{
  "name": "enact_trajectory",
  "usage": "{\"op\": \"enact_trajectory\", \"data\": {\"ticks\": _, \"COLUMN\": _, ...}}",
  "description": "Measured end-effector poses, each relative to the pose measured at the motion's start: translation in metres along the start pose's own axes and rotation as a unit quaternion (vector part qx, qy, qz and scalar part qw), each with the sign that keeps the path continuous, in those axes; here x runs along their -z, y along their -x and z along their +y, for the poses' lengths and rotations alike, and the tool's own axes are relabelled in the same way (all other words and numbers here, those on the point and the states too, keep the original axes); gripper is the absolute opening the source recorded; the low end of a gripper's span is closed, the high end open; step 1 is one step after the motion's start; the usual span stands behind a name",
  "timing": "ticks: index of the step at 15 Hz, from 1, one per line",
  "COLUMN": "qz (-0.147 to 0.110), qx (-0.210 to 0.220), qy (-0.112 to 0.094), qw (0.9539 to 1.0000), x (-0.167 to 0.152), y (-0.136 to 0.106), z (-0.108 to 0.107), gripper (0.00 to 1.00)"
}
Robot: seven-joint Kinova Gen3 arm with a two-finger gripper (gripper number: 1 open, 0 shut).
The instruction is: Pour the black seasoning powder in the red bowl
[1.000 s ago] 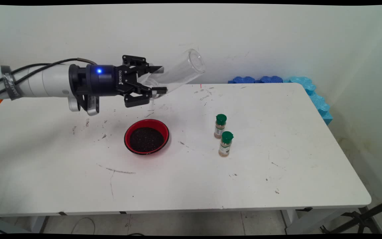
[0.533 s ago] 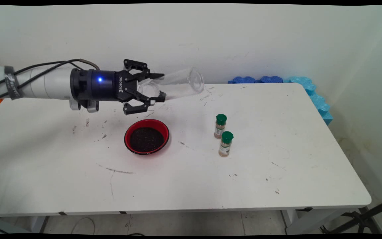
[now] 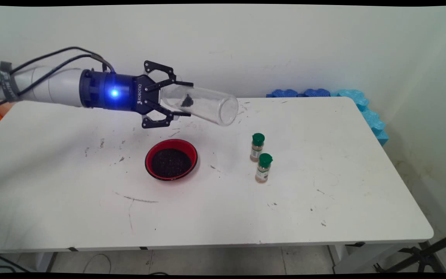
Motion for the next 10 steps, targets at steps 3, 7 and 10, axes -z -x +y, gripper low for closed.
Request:
{"op": "enact_trajectory", "data": {"ticks": 3, "qz": -0.006, "qx": -0.092, "qy": -0.023, "qw": 0.9955, "x": 0.001, "y": 0.003, "z": 0.010, "gripper": 0.00}}
{"op": "enact_trajectory", "data": {"ticks": 7, "qz": -0.021, "qx": -0.206, "qy": -0.037, "qw": 0.9777, "x": 0.002, "y": 0.008, "z": 0.020, "gripper": 0.00}}
{"op": "enact_trajectory", "data": {"ticks": 10, "qz": -0.032, "qx": -0.275, "qy": -0.044, "qw": 0.9598, "x": 0.003, "y": 0.011, "z": 0.025, "gripper": 0.00}}
